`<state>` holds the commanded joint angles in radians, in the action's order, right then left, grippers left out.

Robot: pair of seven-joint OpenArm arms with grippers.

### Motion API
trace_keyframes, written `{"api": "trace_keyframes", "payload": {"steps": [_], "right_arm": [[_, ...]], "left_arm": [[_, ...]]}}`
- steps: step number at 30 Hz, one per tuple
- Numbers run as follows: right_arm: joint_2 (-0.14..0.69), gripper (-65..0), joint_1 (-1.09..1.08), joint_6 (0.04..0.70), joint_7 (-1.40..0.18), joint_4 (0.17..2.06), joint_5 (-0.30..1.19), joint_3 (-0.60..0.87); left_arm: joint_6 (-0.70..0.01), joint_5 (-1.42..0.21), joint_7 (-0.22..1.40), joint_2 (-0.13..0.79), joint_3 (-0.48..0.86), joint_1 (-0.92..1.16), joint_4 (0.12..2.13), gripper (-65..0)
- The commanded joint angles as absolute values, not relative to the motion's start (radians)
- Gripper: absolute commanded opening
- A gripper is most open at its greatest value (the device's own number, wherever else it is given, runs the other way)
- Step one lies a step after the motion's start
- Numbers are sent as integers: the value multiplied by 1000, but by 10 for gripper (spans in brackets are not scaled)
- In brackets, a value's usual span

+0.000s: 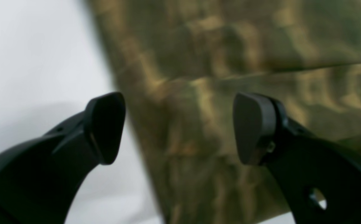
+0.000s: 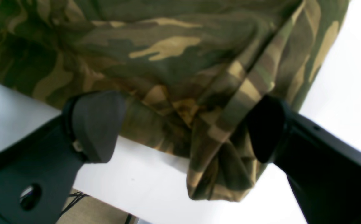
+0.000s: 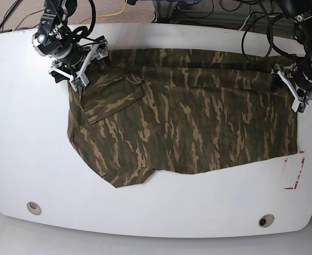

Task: Layout the t-shirt on the table in an organized manner, then fold the t-shirt properly
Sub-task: 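Hold the shirt edge with both grippers and tighten the grip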

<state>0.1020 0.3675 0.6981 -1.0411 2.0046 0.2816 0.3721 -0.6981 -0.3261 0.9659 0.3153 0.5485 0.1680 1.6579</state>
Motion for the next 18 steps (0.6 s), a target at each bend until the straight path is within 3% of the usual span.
{"api": "trace_keyframes", "payload": {"steps": [6, 18], "right_arm": [[102, -32, 367, 698, -1041, 2005, 282, 372], [104, -32, 367, 698, -1041, 2005, 282, 374]], "left_arm": [[-698, -325, 969, 315, 529, 168, 1656, -289], [-698, -325, 969, 321, 535, 219, 1659, -272]]}}
